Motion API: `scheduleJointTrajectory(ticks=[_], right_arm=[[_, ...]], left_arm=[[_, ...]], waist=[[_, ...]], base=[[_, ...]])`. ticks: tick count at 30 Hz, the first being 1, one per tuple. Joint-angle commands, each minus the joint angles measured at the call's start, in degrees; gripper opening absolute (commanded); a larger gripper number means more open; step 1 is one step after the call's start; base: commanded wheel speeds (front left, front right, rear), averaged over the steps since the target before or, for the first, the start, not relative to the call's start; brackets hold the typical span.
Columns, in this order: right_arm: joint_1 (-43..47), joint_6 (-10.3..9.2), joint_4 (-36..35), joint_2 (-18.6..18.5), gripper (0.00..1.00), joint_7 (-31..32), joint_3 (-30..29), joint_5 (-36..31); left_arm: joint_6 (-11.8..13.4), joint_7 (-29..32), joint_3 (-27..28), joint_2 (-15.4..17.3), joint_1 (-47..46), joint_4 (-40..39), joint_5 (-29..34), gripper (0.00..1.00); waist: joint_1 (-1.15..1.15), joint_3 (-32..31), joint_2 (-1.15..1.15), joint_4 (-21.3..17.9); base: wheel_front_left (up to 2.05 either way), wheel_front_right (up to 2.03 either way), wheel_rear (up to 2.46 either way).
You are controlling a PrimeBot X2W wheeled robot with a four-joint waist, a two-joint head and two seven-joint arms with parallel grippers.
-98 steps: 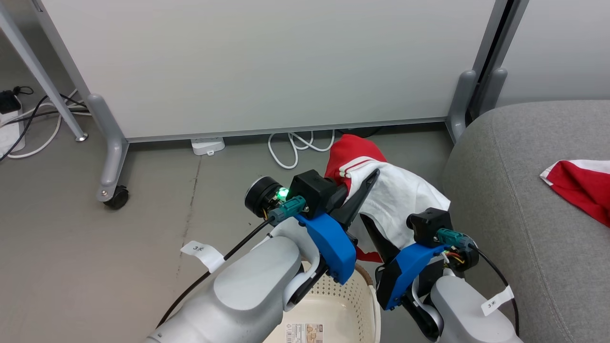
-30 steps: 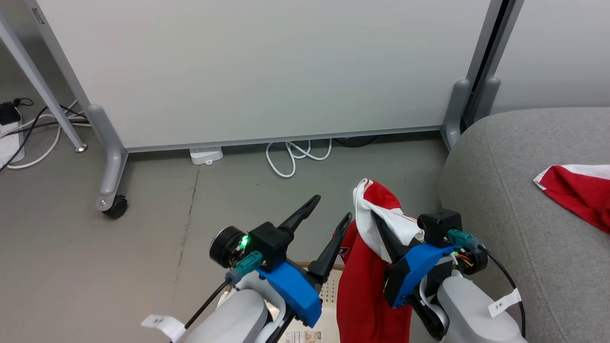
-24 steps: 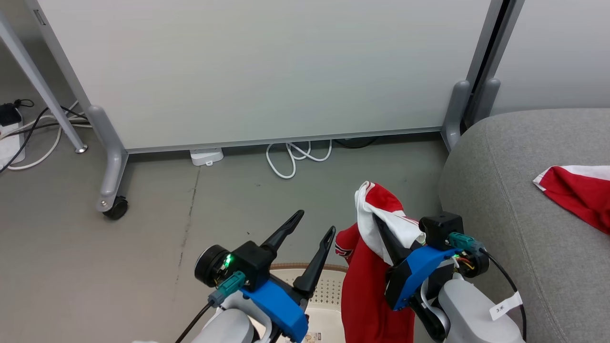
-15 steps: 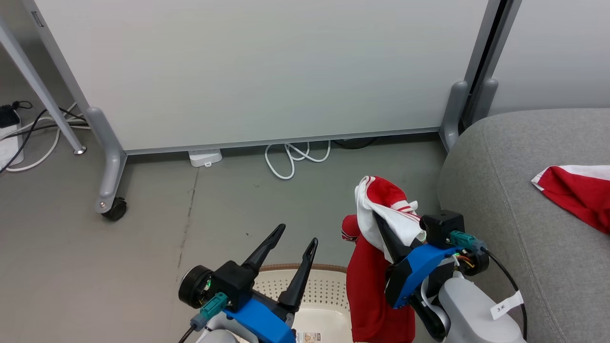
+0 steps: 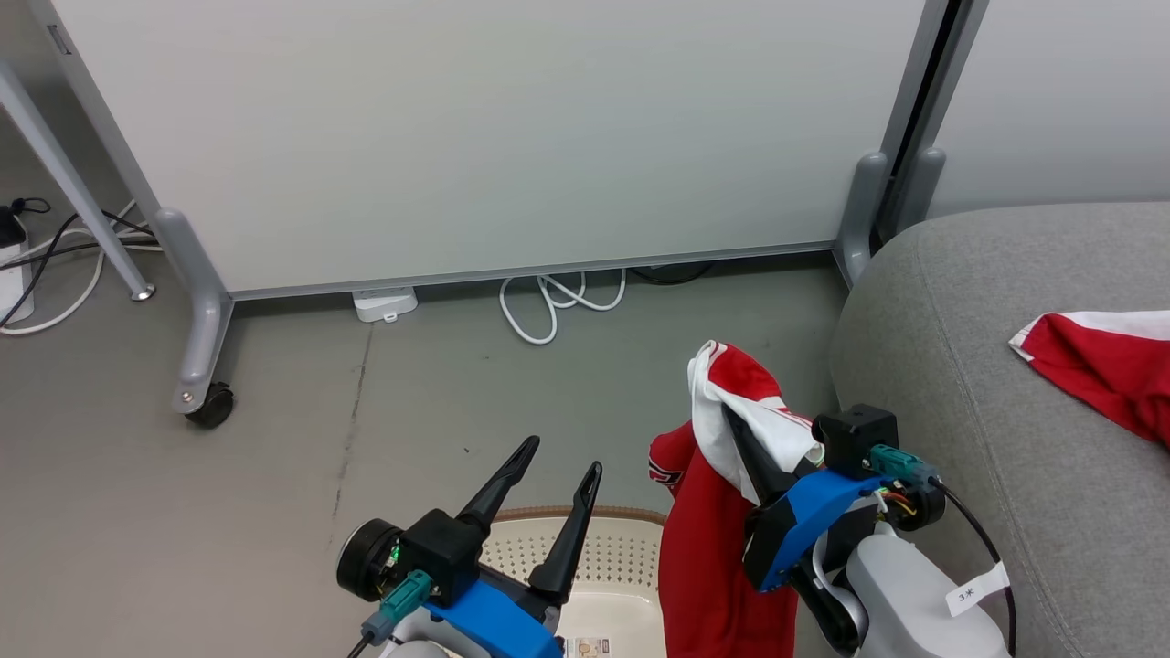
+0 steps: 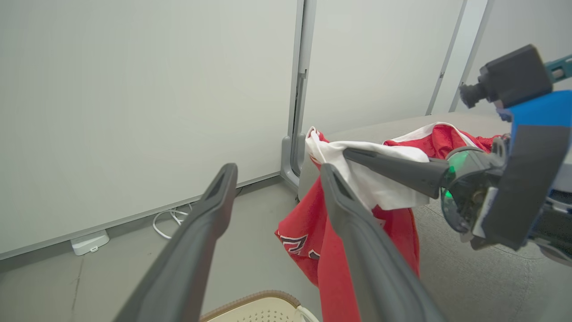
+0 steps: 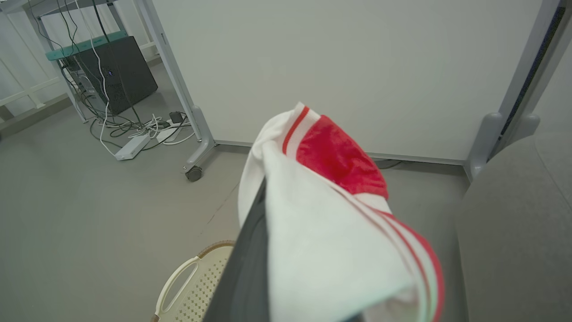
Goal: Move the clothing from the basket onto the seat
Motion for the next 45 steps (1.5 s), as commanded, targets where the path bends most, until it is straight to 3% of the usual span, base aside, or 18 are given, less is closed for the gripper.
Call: scheduleJointTrajectory(ticks=[1, 13, 34, 45], right_arm=[[0.6, 0.03, -0.5, 0.0, 0.00, -0.3, -0.2, -0.1], [1.9, 0.03, -3.4, -0.1, 0.00, -0.3, -0.4, -1.9], [3.6, 0.03, -8.5, -0.1, 0.00, 1.0, -2.2, -4.9], [4.1, 0.03, -9.6, 0.0, 0.00, 1.2, -1.7, -4.3]], left_arm=[[-0.3, -0.3, 0.3, 0.0, 0.2, 0.1, 0.4, 1.00], [-0.3, -0.3, -0.5, -0.4, -1.0, -0.1, -0.4, 1.00], [-0.3, -0.3, -1.1, -0.1, -3.5, -0.2, -0.3, 1.00], [-0.3, -0.3, -1.7, 0.7, -4.5, -0.2, -0.3, 1.00]], waist=[[0.00, 0.0, 0.00, -0.5], [0.00, 0.7, 0.00, -5.3], [0.00, 3.9, 0.00, -20.7], [0.00, 5.2, 0.00, -26.4]], base=[[0.00, 0.00, 0.00], [0.00, 0.00, 0.00], [0.00, 0.00, 0.00], [0.00, 0.00, 0.00]])
